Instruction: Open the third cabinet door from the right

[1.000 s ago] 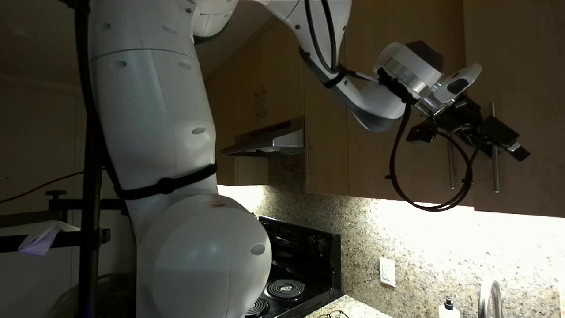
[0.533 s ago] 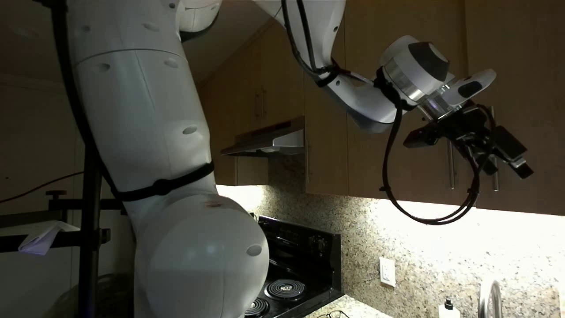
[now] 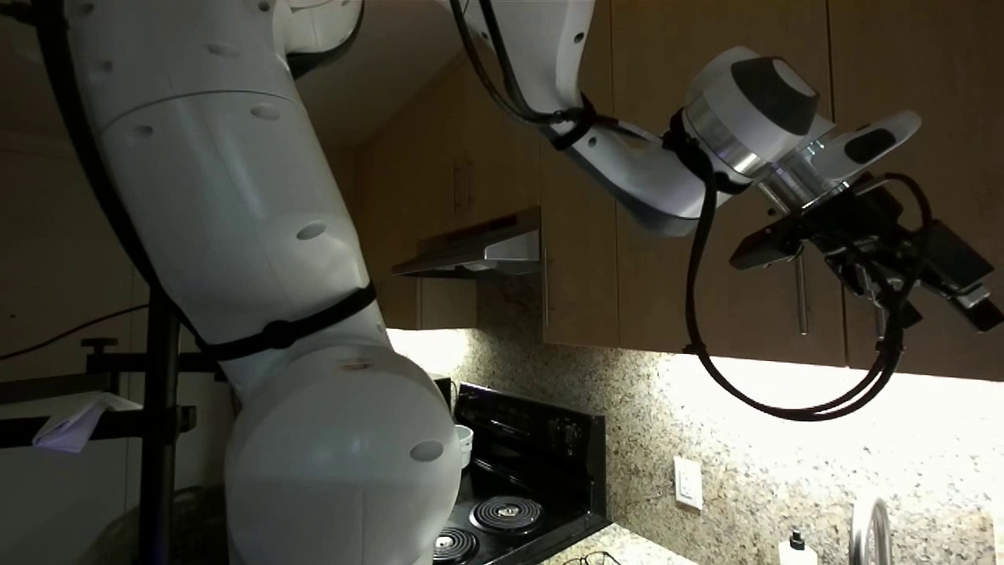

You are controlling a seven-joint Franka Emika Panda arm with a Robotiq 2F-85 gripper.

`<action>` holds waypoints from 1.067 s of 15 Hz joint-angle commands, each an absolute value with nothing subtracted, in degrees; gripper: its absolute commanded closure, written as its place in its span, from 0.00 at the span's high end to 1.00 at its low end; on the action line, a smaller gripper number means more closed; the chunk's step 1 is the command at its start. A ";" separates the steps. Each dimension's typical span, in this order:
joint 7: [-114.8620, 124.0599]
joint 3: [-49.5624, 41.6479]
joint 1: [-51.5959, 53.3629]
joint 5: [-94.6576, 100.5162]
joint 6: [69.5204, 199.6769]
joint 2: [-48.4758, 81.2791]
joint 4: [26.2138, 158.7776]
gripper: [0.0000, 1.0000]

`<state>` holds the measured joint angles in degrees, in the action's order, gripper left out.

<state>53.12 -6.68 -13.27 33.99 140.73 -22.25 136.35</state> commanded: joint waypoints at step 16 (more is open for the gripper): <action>83.90 6.70 -12.47 66.74 138.96 -13.71 122.44 1.00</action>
<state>78.08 7.07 -14.19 60.81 140.75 -17.56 126.64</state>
